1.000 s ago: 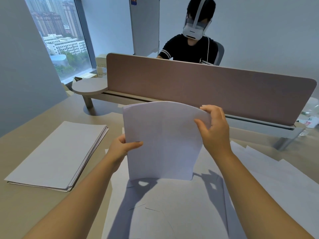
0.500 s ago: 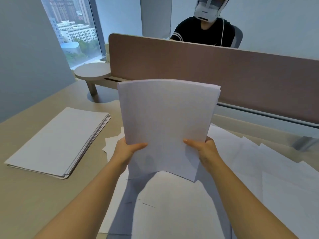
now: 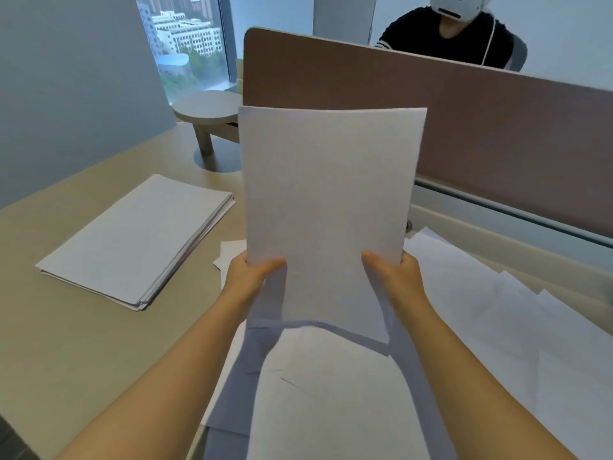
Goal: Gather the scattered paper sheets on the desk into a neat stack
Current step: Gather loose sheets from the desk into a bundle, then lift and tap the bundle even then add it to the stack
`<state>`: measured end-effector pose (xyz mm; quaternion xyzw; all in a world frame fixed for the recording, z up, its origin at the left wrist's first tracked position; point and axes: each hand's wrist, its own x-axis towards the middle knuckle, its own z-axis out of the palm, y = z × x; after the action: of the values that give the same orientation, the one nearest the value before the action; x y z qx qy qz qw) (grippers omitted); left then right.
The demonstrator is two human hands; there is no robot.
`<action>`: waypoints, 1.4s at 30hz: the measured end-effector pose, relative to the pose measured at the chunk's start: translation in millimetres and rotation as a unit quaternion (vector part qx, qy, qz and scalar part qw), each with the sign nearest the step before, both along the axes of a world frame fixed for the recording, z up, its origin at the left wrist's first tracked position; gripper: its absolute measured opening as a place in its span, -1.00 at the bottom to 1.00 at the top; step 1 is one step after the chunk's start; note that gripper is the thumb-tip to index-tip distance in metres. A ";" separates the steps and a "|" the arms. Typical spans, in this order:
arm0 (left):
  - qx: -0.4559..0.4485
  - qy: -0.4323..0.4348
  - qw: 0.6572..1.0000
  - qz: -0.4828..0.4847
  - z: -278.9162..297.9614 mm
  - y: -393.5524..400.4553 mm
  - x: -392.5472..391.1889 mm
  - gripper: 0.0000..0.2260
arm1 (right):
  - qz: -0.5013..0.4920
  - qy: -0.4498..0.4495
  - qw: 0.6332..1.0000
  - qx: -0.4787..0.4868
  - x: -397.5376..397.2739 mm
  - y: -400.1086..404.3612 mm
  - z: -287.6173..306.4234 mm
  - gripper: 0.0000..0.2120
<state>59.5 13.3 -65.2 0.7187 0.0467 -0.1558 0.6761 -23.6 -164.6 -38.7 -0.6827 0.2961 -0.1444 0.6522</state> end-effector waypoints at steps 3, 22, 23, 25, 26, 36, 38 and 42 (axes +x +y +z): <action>0.023 -0.020 1.000 0.000 9.7 19.5 25.7 -0.70 | -0.008 -0.035 0.999 -0.019 25.3 23.1 5.7 -0.69; 0.322 -0.011 0.946 -0.039 -37.2 260.2 256.1 -0.71 | 0.048 0.196 0.979 -0.036 237.8 229.5 -62.3 -0.63; 0.335 -0.013 0.941 -0.043 -40.0 265.2 257.7 -0.71 | 0.049 0.203 0.977 -0.033 240.8 234.7 -65.2 -0.62; 0.367 -0.019 0.929 -0.046 -43.0 269.6 256.8 -0.69 | 0.047 0.216 0.975 -0.015 241.5 240.1 -69.8 -0.62; 0.397 -0.030 0.917 -0.041 -43.9 269.5 255.0 -0.65 | 0.043 0.220 0.974 -0.004 239.9 240.5 -70.2 -0.65; 0.288 -0.123 0.939 -0.144 -18.3 191.5 202.1 -0.76 | -0.033 0.183 0.982 0.019 172.7 183.4 -47.5 -0.76; 0.270 -0.132 0.938 -0.174 -14.6 160.9 177.6 -0.78 | -0.039 0.187 0.982 -0.001 144.3 159.4 -41.1 -0.76; 0.256 -0.122 0.935 -0.212 -12.9 100.3 123.1 -0.81 | -0.055 0.191 0.979 -0.038 79.5 103.7 -36.5 -0.77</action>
<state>182.6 113.6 -78.1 0.8739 -0.1510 -0.1892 0.4215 55.9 -60.9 -75.2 -0.7044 0.4468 -0.0581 0.5485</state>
